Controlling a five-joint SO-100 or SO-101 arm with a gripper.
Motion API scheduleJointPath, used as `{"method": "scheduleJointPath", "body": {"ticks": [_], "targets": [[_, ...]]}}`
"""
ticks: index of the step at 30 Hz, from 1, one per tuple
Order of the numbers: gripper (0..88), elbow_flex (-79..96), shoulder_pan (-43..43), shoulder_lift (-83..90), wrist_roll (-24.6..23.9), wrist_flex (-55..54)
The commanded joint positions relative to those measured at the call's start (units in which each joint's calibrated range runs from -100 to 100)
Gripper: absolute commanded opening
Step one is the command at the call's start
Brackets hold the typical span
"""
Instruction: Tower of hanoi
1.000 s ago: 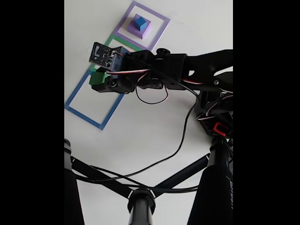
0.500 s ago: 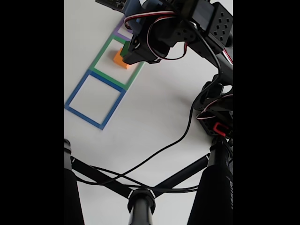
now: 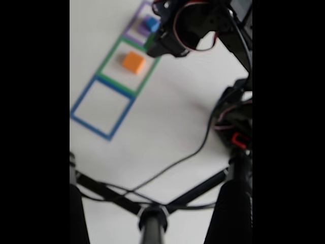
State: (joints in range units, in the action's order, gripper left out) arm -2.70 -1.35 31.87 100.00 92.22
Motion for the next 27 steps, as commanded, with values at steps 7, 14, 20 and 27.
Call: {"method": "scheduleJointPath", "body": {"ticks": [7,14,20,27], "targets": [[5.3,31.7,7.4,7.1,0.0,-32.8],[5.2,52.9,7.8,4.5,0.0,-65.0],[5.2,62.1,6.3,0.7,0.0,-81.6],[5.3,70.2,4.6,-2.4,0.0,-95.6]]}}
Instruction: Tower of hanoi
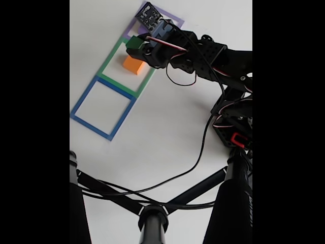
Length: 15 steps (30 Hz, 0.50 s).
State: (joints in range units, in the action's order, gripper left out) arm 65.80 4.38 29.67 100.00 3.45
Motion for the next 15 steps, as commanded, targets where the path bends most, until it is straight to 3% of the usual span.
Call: {"method": "scheduleJointPath", "body": {"ticks": [1,15], "targets": [[5.3,2.5,-1.2,-0.8,0.0,-8.4],[5.2,9.3,-1.3,-11.3,0.0,-28.6]]}}
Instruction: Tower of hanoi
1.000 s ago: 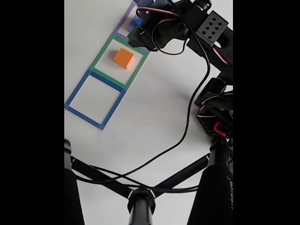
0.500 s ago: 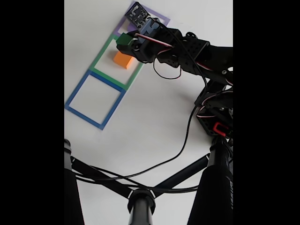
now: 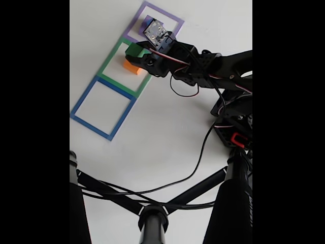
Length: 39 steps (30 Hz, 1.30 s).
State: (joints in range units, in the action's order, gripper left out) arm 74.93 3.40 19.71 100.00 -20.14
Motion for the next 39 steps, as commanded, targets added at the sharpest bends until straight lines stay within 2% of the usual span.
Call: {"method": "scheduleJointPath", "body": {"ticks": [1,12,39], "targets": [[5.2,0.3,-0.4,-2.2,0.0,-6.2],[5.0,1.0,-1.1,-9.3,0.0,-14.6],[6.8,1.5,-1.3,-15.8,0.0,-21.5]]}}
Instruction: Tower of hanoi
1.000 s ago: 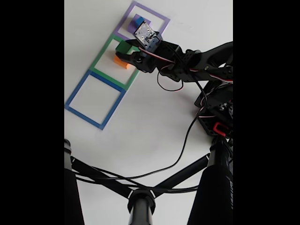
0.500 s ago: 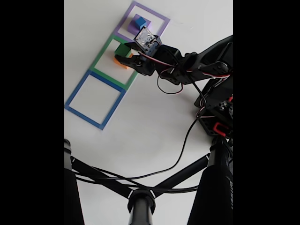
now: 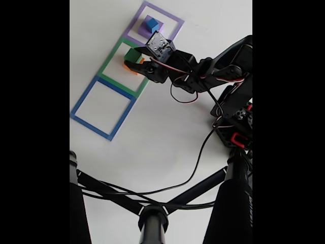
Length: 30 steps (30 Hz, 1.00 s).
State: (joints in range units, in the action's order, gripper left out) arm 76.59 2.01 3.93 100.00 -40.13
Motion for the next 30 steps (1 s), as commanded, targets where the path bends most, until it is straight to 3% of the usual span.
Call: {"method": "scheduleJointPath", "body": {"ticks": [1,14,22,26,30], "targets": [[7.1,-0.1,0.3,-0.1,0.0,-1.5],[18.9,0.0,1.0,-1.4,0.0,-2.0],[21.8,0.0,0.5,2.3,0.0,-0.4],[22.9,-1.1,-0.5,11.0,0.0,8.1],[20.4,-6.6,-0.5,22.4,0.0,27.0]]}}
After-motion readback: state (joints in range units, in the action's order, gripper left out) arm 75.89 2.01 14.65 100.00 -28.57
